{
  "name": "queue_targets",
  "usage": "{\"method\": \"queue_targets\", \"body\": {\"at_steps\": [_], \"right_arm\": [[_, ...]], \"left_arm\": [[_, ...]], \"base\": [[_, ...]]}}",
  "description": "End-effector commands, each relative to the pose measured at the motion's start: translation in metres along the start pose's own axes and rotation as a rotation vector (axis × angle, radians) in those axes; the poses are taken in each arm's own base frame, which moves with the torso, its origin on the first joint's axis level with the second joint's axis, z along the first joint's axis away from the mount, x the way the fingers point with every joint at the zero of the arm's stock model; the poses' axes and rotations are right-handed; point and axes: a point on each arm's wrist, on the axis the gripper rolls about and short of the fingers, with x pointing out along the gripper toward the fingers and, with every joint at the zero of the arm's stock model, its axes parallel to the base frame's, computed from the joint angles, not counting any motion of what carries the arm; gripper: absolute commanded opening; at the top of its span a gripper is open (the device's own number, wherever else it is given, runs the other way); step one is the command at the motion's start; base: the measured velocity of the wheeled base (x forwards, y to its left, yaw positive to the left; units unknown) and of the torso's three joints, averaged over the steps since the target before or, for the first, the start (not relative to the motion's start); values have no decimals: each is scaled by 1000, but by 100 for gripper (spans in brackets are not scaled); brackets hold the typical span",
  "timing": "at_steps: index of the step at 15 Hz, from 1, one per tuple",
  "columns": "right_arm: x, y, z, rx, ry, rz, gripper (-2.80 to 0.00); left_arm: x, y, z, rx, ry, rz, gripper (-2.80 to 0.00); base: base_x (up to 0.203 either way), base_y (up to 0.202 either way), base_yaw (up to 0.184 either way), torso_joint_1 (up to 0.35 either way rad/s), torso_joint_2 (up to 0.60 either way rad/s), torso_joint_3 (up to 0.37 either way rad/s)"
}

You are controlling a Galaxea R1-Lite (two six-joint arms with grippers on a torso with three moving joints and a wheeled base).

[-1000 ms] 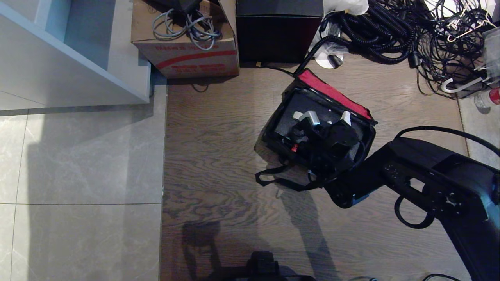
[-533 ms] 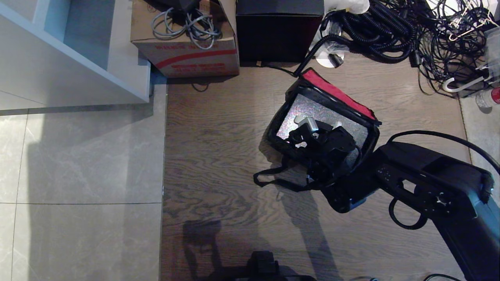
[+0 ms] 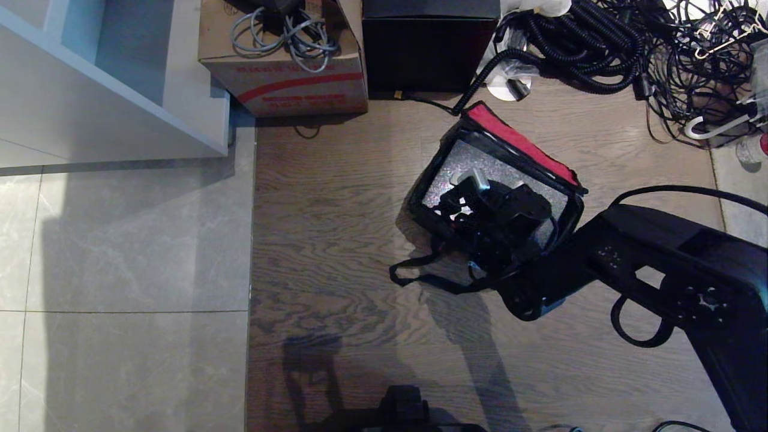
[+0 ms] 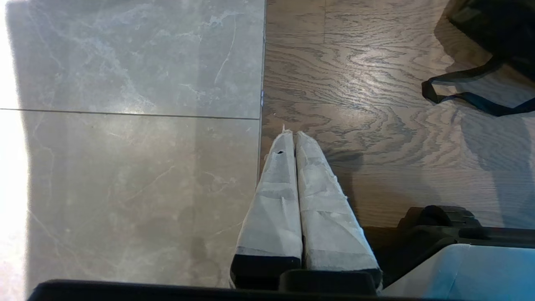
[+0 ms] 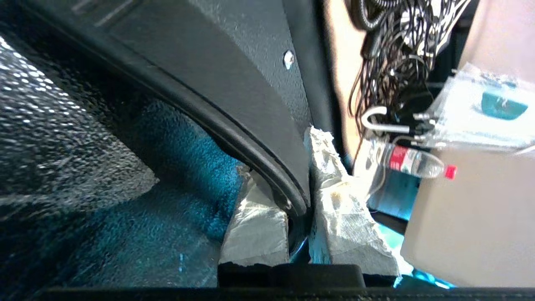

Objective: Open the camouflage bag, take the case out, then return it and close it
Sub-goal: Lift the black box

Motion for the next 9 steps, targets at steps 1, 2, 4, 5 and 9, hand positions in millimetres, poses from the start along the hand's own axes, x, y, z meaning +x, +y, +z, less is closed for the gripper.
{"method": "queue_targets", "body": {"at_steps": [1,2,4,5,9], "right_arm": [[-2,-56,25,100,-25,-64,-280],[-5,-71,28,109,-30,-66,-280],[-13,-91,33,118,-39,-62,-280],[-16,-96,34,115,-43,-59,-280],[-25,-120,41,123,-57,-55,-280]], "left_arm": [[0,0,0,0,0,0,-280],[0,0,0,0,0,0,-280],[0,0,0,0,1,0,-280],[0,0,0,0,0,0,-280],[0,0,0,0,0,0,-280]], "base": [[0,0,0,0,0,0],[0,0,0,0,0,0],[0,0,0,0,0,0],[0,0,0,0,0,0],[0,0,0,0,0,0]]}}
